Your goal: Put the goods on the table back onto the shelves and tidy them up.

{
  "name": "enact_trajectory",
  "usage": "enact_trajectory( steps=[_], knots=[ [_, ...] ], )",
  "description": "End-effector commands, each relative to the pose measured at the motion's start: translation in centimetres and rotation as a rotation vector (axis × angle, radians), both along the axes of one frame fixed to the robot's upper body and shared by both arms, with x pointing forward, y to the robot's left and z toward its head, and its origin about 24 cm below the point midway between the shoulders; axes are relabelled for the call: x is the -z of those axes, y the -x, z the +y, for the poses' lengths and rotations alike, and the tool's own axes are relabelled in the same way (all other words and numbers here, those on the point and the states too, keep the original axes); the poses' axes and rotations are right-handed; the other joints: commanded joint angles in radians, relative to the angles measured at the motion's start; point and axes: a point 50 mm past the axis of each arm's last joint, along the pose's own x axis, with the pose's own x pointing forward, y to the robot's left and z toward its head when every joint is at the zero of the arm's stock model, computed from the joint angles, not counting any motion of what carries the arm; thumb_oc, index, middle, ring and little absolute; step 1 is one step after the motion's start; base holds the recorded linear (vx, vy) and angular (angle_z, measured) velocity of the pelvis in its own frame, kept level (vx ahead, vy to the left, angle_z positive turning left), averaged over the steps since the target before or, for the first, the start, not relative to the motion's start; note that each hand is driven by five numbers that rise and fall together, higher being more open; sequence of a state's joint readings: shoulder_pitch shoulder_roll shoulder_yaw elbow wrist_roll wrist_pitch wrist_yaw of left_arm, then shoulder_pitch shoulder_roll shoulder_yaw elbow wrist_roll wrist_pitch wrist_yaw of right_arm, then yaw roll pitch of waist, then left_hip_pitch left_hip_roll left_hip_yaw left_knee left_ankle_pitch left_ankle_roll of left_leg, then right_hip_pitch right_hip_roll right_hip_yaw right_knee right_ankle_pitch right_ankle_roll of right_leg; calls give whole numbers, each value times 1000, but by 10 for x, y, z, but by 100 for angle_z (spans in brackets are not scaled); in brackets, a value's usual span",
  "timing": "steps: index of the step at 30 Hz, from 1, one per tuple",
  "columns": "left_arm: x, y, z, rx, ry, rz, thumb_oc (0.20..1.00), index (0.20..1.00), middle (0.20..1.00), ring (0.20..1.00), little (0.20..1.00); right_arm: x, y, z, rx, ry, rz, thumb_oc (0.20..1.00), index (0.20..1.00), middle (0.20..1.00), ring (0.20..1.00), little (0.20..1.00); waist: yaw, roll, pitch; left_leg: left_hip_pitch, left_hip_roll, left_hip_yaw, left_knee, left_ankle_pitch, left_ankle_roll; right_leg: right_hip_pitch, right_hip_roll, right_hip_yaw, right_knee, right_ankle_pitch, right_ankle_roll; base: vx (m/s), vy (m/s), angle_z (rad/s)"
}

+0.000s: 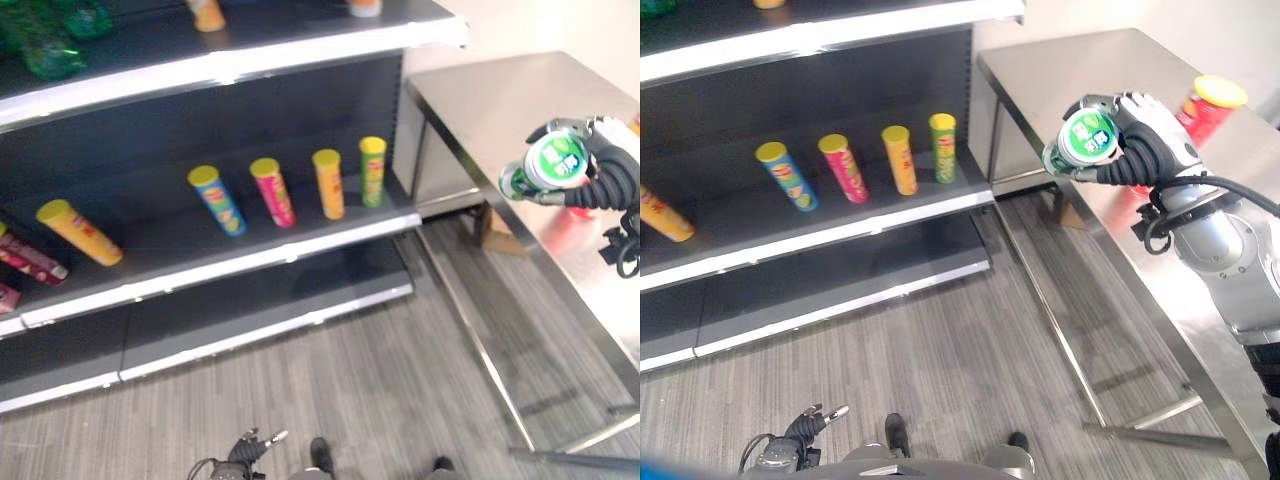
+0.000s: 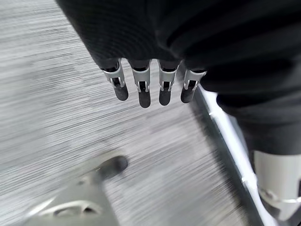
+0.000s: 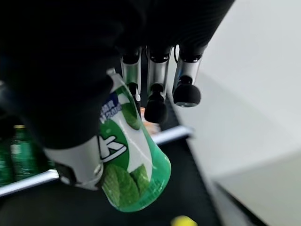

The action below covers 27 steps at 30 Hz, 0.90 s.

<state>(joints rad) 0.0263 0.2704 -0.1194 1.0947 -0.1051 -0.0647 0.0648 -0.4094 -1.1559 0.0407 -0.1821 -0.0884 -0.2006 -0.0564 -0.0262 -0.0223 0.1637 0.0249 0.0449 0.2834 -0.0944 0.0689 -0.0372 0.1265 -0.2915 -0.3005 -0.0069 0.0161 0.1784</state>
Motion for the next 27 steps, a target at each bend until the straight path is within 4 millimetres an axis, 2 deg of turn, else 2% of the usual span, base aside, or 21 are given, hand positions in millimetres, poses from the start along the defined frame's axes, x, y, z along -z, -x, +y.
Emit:
enact_trajectory(
  steps=[1, 3, 8, 9, 10, 11, 12, 13, 14, 15, 17, 20, 27],
  knots=[
    [-5, 1, 15, 35, -68, 6, 1000, 1000, 1000, 1000, 1000, -23, 2, 15, -33, 77, -105, 200, 200, 200, 200, 200, 17, -27, -33, -16, 18, -34, 41, -71, -36, -37, -37, 51, 298, -80, 44, 168, 295, 29],
    [-6, -1, 18, 33, -70, -1, 1000, 1000, 1000, 1000, 1000, -30, -4, 23, -47, 108, -114, 200, 200, 200, 200, 200, 26, -32, -23, 4, -6, -45, 24, -79, -19, -78, -60, 64, 400, -28, 31, 76, 136, 27],
    [-6, -1, 18, 27, -67, -2, 1000, 1000, 1000, 1000, 1000, -31, -6, 25, -52, 111, -115, 200, 200, 200, 200, 200, 22, -28, -26, 0, -4, -44, 23, -76, -18, -83, -58, 65, 398, -24, 30, 18, 12, 11],
    [-12, -10, 26, 60, -90, -24, 1000, 1000, 1000, 1000, 1000, -41, -15, 28, -16, 206, -109, 200, 200, 200, 200, 200, 44, -41, -12, 17, -8, -73, 13, -90, -21, -135, -35, 86, 412, -50, 16, 120, -30, -12],
    [-16, -16, 30, 62, -91, -43, 1000, 1000, 1000, 1000, 1000, -59, -24, 37, -11, 255, -127, 200, 200, 200, 200, 200, 41, -32, -10, 11, -2, -100, 10, -89, -30, -162, 8, 92, 322, -84, 5, 233, -196, -14],
    [-19, -26, 27, 72, -77, -71, 1000, 1000, 1000, 1000, 1000, -84, -38, 39, 51, 275, -140, 200, 200, 200, 200, 200, 11, -39, 12, 27, -15, -173, 10, -93, -41, -214, 115, 260, 88, -52, 22, 155, -209, -6],
    [-18, -27, 26, 70, -72, -73, 1000, 1000, 1000, 1000, 1000, -85, -39, 40, 49, 279, -142, 200, 200, 200, 200, 200, 9, -35, 10, 24, -14, -172, 10, -91, -41, -216, 116, 260, 85, -48, 21, 191, -295, 119],
    [-19, -29, 25, 74, -67, -83, 1000, 1000, 1000, 1000, 1000, -99, -47, 41, 88, 278, -145, 200, 200, 200, 200, 200, 8, -52, 17, 30, -22, -233, 22, -97, -47, -254, 149, 346, 43, 0, 29, 78, -129, 159],
    [-19, -30, 24, 73, -63, -84, 1000, 1000, 1000, 1000, 1000, -100, -48, 42, 86, 281, -146, 200, 200, 200, 200, 200, 5, -48, 18, 30, -22, -234, 23, -97, -47, -253, 150, 345, 43, -1, 29, 133, -218, 239],
    [-19, -29, 24, 68, -63, -82, 1000, 1000, 1000, 1000, 1000, -109, -54, 36, 142, 281, -147, 200, 200, 200, 200, 200, 8, -63, 11, 30, -33, -267, 35, -109, -52, -234, 144, 348, 24, 1, 19, 52, -89, 162],
    [-16, -26, 22, 62, -57, -77, 1000, 1000, 1000, 1000, 1000, -112, -57, 34, 160, 270, -145, 200, 200, 200, 200, 200, 6, -65, 4, 30, -36, -285, 44, -116, -55, -212, 142, 335, 10, 0, 14, 87, -157, 117],
    [-8, -8, 18, 13, -34, -32, 1000, 1000, 1000, 1000, 1000, -117, -67, 31, 203, 262, -123, 200, 200, 200, 200, 200, 17, -61, -34, 41, -19, -302, 48, -124, -69, -153, 145, 294, -30, -2, 7, 164, -187, 54],
    [0, 7, 10, -10, -20, 19, 1000, 1000, 1000, 1000, 1000, -118, -82, 27, 253, 217, -86, 200, 200, 200, 200, 200, 50, -56, -56, 39, 15, -363, 61, -116, -105, -84, 159, 200, -28, -53, -24, 86, -181, 43]
  ],
)
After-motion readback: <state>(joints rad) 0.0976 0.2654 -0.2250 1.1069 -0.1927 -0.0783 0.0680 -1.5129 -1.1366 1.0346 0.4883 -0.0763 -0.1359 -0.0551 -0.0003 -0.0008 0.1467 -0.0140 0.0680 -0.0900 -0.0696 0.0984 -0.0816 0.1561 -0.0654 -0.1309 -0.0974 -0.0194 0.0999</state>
